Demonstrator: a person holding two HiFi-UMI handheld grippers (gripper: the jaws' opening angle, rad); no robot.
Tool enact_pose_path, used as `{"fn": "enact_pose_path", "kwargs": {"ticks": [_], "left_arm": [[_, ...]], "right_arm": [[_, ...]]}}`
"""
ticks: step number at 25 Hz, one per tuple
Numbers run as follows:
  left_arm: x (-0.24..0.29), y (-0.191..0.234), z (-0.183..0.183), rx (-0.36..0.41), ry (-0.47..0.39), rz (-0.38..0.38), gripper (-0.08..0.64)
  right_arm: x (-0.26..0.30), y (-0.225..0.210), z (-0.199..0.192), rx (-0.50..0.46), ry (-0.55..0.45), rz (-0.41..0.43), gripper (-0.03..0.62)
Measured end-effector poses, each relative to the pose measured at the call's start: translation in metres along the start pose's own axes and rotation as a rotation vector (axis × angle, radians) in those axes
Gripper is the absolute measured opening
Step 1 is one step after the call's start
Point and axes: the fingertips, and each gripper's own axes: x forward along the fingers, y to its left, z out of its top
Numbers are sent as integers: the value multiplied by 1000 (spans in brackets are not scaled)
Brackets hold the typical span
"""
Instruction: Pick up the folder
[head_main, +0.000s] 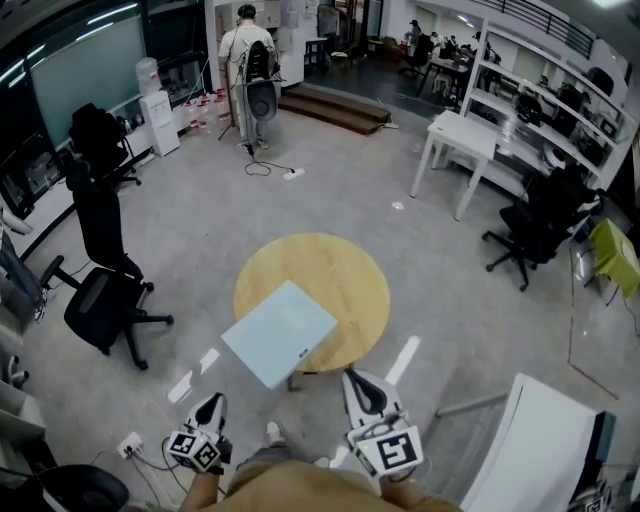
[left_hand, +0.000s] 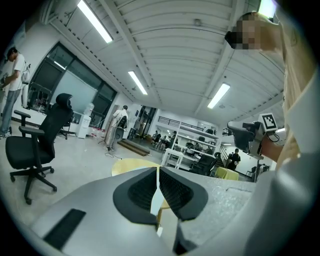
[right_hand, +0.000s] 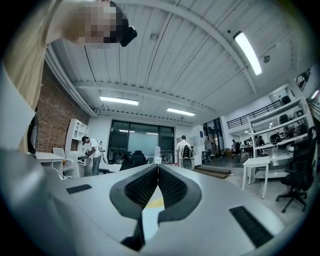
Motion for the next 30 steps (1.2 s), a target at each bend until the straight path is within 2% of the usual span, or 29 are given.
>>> {"fn": "enact_pose_path", "kwargs": {"ticks": [11,16,25,30], "left_arm": [[56,70,-4,-13,84,-25,3],[78,99,-6,-27,128,-43,3],[113,153,-42,-102,237,-102,10],[123,174,-63,-149,290,-121,49]], "right_arm": [[79,-5,2,-3,-8,-40,0],[109,-1,1,-35,0,-56,0],[161,7,-16,-52,50,-107,0],[177,14,-23,-76,80,-120,0]]}}
